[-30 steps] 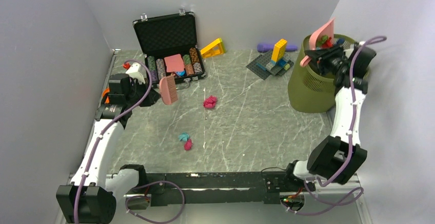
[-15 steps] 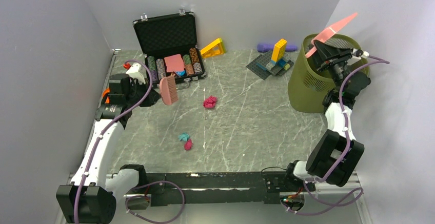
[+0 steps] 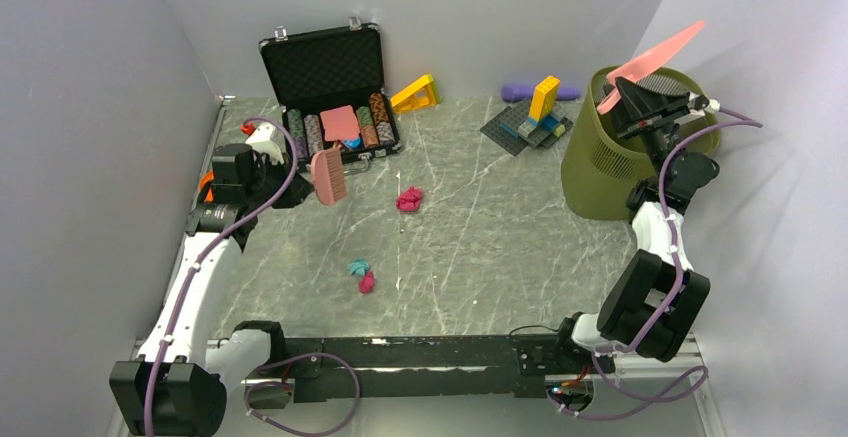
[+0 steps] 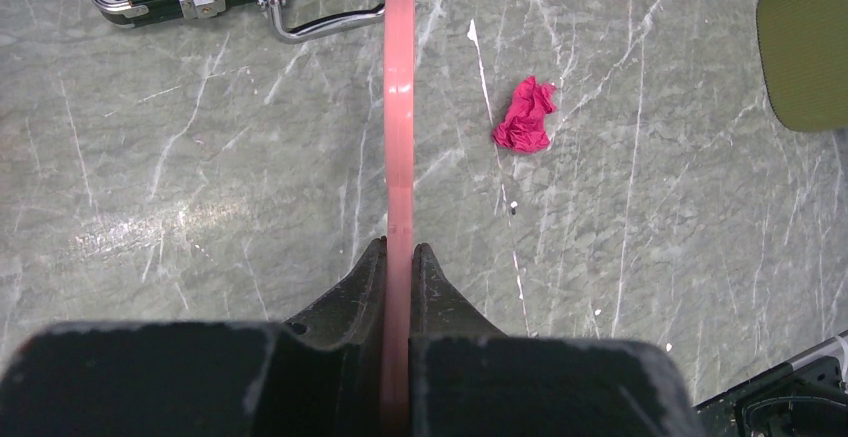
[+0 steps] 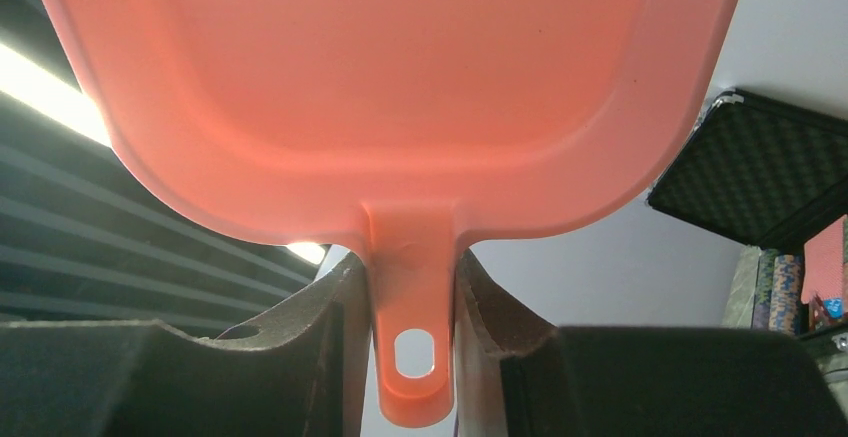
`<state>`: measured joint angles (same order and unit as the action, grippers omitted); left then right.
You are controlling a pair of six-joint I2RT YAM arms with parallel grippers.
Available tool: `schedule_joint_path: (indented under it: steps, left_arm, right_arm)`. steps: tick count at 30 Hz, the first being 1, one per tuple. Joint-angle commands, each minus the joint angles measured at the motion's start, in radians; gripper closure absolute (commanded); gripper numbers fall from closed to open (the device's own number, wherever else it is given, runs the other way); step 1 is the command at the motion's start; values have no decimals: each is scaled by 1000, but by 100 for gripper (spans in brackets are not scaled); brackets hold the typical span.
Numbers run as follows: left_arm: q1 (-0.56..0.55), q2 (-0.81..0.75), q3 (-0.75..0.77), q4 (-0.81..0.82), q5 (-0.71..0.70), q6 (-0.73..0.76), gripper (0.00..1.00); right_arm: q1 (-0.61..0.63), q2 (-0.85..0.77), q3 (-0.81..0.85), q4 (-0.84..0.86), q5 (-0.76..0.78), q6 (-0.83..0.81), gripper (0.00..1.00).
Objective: Sweep away the paper scraps from the table
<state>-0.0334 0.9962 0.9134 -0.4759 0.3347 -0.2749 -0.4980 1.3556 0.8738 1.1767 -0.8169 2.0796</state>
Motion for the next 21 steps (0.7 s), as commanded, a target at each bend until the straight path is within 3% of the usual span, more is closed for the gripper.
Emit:
schedule_joint_path:
  steps: [1,21]
  left_arm:
    - [-1,-7,5,41,16,14,100]
    - [-1,-1,7,42,21,14,100]
  right_arm:
    - [-3,-8,6,75,10,9,100]
    - [-3,-52,45,-78,-19,-123,100]
